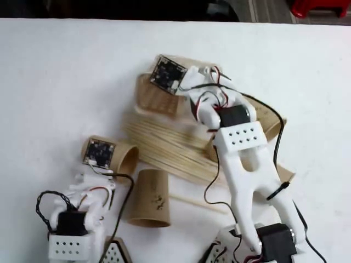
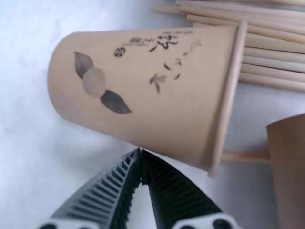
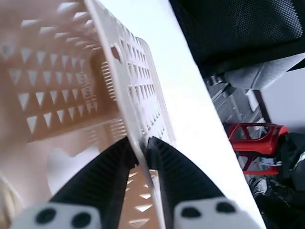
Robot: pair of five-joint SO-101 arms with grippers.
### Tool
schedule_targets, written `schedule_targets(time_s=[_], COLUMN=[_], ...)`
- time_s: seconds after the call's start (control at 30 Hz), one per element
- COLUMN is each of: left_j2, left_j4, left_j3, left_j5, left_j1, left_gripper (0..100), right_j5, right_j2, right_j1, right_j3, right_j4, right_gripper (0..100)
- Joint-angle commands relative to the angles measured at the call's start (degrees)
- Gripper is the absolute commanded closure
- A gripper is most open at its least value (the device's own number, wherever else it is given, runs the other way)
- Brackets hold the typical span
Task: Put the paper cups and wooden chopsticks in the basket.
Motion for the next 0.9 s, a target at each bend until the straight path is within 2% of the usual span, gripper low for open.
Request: schedule_targets(time_s=[0.0,0.4,0.7,0.87], left_j2=[0.0,0.0,0.0,0.0], left_j4=[0.3,0.3,0.3,0.3], left_j3=[-0.3,-0.3,-0.3,-0.3], left_j5=[0.4,0.4,0.4,0.4], left_j1=[0.0,0.0,0.0,0.0], left_gripper=[98,98,98,98], right_j5=[0.0,0.4,3.2,3.2], right_j2=[-4.0,-4.0,-4.1,-3.5], right_j1=[-1.0,-4.2,-4.0,-3.6], right_j3=[-7.4,-16.8,-20.4,-21.5], right_j4=[7.7,24.6,31.1,31.3], right_gripper=[97.7,97.7,97.8,97.4])
